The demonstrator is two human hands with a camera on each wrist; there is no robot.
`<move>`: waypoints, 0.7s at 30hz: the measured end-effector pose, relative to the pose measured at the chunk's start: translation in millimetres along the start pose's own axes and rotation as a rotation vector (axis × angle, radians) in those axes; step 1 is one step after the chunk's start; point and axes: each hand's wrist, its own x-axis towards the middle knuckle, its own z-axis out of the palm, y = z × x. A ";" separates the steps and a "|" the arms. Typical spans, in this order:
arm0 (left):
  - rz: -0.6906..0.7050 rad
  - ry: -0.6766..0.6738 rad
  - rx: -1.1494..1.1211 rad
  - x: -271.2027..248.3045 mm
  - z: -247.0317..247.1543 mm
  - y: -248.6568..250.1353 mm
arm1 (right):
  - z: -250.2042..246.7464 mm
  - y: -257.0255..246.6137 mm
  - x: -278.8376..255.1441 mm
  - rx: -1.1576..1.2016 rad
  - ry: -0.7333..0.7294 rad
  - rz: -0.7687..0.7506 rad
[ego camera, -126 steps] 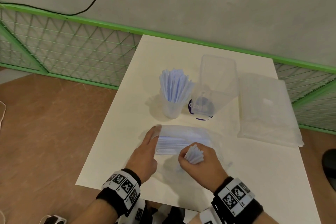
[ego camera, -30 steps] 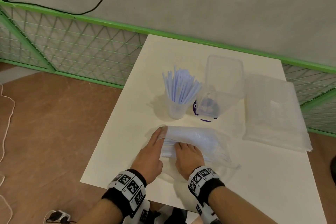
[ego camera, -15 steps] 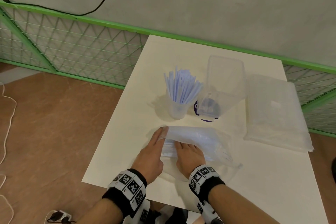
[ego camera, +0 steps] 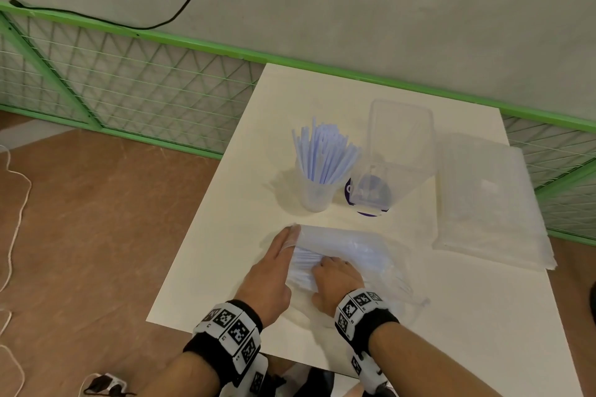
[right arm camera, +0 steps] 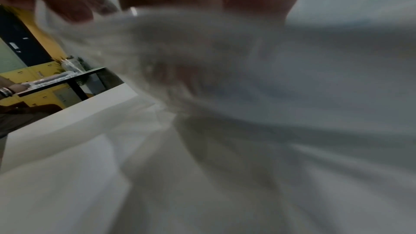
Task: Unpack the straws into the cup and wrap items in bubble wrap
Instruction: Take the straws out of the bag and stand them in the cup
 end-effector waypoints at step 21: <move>0.013 0.036 -0.006 7.1 -1.8 -1.6 | -2.4 15.4 -34.8 0.313 0.041 -0.047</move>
